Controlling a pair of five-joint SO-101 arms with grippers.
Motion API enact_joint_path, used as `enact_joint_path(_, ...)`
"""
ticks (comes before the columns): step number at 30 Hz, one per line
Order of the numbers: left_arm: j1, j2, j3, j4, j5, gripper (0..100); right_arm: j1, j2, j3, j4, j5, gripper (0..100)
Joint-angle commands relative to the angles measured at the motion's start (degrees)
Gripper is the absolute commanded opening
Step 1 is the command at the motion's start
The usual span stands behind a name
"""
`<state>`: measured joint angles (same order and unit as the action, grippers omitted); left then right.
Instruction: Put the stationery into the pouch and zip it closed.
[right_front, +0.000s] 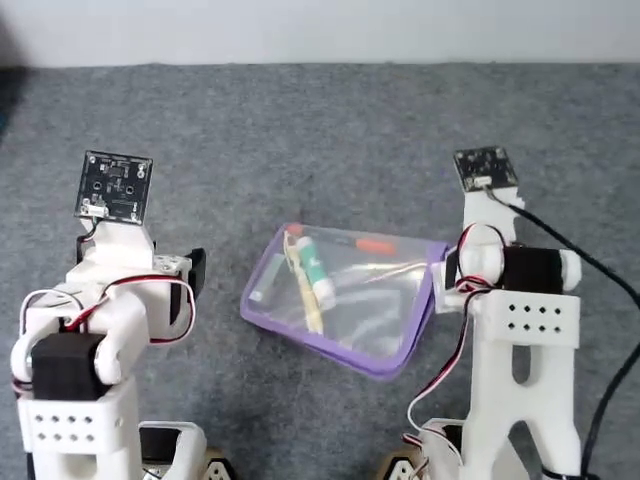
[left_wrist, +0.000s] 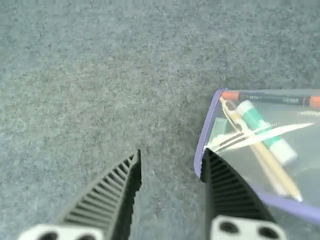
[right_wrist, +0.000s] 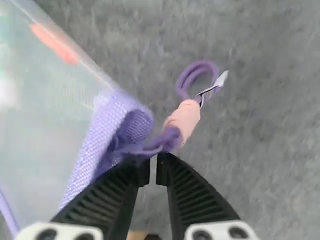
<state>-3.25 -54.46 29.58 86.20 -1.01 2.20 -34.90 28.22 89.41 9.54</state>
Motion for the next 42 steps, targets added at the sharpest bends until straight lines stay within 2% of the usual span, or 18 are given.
enact_joint_path(1,-0.09,-0.79,2.68,-2.46,4.4,20,0.22,-1.45,1.85,1.01,-2.9,16.3)
enact_joint_path(3,0.18,-0.7,4.79,-2.46,6.86,20,0.04,-1.45,2.73,1.89,-4.4,21.6)
enact_joint_path(5,0.18,-0.79,6.73,-2.99,8.18,20,-0.31,-1.45,3.25,2.15,-5.36,21.8)
enact_joint_path(12,0.18,-0.97,8.92,-7.56,11.34,19,-0.4,-2.24,3.96,5.23,-6.33,3.7)
enact_joint_path(16,0.26,-4.92,10.86,-7.65,11.87,19,-0.31,-9.01,4.04,8.48,-6.24,6.2)
enact_joint_path(22,0.26,-17.14,21.14,-8.0,10.11,19,-0.31,-21.76,5.54,8.84,-5.89,14.0)
enact_joint_path(28,0.09,-28.75,33.01,-15.82,7.47,19,-0.31,-30.99,18.9,0.4,-5.89,15.2)
enact_joint_path(31,0.09,-33.23,38.11,-19.25,5.71,19,-0.31,-36.26,24.79,-5.85,-5.89,8.0)
enact_joint_path(33,-0.18,-35.6,41.01,-19.96,4.66,19,-0.31,-40.31,28.22,-9.45,-5.89,0.6)
enact_joint_path(42,-0.26,-45.89,51.82,-20.22,3.96,18,-0.31,-57.8,46.86,-17.36,-6.07,0.9)
